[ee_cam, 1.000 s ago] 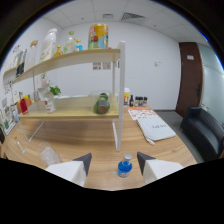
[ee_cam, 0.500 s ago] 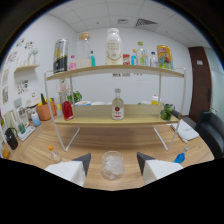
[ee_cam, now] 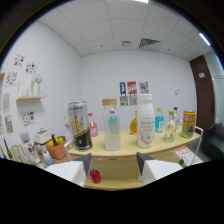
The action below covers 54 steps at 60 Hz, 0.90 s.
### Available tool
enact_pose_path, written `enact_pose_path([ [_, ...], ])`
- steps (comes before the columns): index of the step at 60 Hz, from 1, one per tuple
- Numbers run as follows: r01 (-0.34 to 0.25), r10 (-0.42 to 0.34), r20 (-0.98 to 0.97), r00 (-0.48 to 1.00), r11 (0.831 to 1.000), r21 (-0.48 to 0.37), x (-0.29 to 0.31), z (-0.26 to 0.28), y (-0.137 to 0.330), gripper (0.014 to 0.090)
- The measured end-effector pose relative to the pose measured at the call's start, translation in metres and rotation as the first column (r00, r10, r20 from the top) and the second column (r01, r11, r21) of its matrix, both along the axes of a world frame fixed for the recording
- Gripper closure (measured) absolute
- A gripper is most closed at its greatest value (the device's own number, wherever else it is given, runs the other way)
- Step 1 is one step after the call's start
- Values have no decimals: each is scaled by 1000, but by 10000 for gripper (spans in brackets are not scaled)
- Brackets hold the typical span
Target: Make me a cup of Mount Fuji.
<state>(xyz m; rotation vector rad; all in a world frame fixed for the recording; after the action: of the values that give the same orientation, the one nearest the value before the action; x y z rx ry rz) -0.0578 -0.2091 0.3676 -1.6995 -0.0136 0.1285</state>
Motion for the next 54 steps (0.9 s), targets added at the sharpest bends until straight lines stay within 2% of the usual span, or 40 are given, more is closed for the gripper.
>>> enact_pose_path([
  [6,4,-4,-27,1000,1000,10,-10,27,35,218],
  [17,45,-45,19,999,999,-9,-15,36,89,276],
  [20,46,-46,26,999,999,-19,-16,34,100,330],
  [30,73,-71,48,996,996,-47,-10,28,119,615],
  [31,76,-74,48,996,996,-49,-9,27,119,625],
  [43,77,-74,50,996,995,-61,-7,28,115,657],
  [54,45,-44,69,997,999,-16,-6,58,92,672],
])
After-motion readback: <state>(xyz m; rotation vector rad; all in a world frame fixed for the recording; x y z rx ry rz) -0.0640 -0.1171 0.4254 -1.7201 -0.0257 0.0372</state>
